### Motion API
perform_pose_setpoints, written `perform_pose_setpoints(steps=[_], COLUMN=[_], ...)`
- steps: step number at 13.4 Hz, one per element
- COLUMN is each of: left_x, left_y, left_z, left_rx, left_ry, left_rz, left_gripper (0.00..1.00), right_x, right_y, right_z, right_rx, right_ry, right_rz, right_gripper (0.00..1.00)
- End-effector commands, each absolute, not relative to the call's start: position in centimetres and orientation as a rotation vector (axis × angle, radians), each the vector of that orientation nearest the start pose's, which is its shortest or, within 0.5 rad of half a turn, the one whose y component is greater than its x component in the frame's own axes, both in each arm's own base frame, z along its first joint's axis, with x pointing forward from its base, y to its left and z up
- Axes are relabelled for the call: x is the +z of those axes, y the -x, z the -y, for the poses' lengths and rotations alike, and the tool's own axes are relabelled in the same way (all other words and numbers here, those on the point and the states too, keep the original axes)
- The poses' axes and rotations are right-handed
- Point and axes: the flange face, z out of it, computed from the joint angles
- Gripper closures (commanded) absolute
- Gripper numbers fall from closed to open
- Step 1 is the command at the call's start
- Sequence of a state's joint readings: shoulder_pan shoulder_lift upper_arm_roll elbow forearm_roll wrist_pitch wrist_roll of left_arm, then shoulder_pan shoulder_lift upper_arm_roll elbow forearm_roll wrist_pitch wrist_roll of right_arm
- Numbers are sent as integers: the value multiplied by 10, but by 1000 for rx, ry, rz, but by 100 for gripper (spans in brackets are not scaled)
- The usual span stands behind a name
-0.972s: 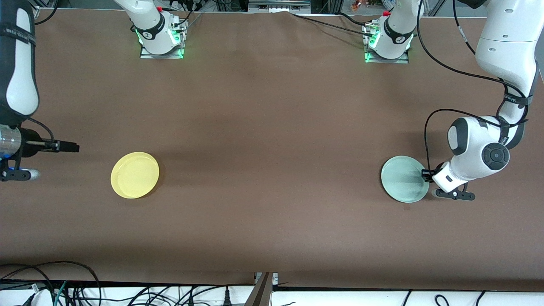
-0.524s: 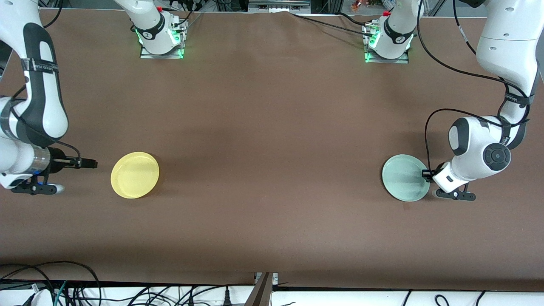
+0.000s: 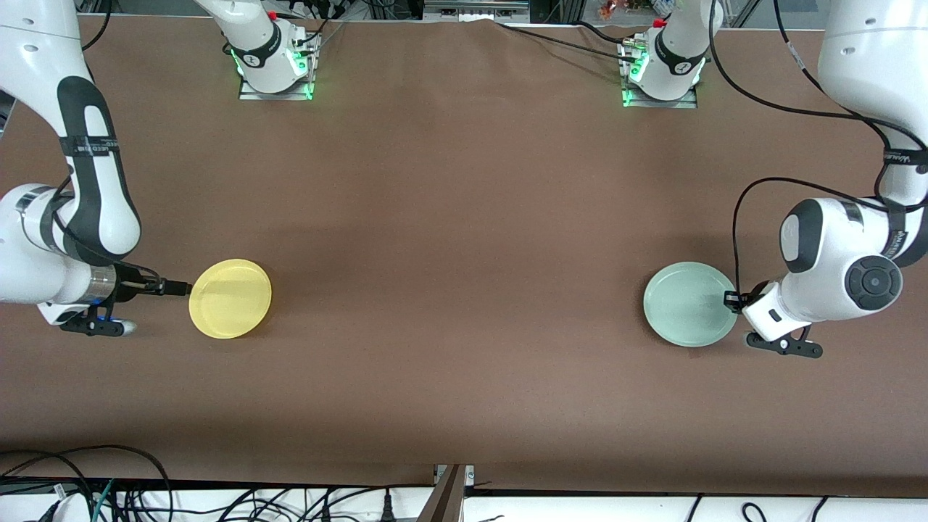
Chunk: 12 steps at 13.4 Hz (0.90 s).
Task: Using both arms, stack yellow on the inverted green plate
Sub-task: 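Lift the green plate with the left gripper while the right gripper grasps yellow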
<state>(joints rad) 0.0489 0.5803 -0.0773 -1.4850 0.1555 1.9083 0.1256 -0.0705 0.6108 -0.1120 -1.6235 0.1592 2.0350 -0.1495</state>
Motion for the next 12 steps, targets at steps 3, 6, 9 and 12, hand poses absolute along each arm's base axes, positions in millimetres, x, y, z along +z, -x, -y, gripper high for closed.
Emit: perform_pose_setpoints(steps=[3,6,9,12], left_x=[365,403,411,407], left_y=[-694,-692,-669,-637], left_z=[91,126,209,292], left_rx=[237,212,169,70], left_ry=[2798,2685,2530,2327], left_rz=[-394,-414,-507,-557], left_gripper=[100,100,100,100], right_x=[227,214,205,196], right_y=[-652,-649,-647,-645], right_z=[116,117,117,117], right_rx=[233,215,220,219], right_ry=[3003,3010,3011,2974], right_rz=[-144,-135,-126,-90], right_gripper=[0,0,0,0])
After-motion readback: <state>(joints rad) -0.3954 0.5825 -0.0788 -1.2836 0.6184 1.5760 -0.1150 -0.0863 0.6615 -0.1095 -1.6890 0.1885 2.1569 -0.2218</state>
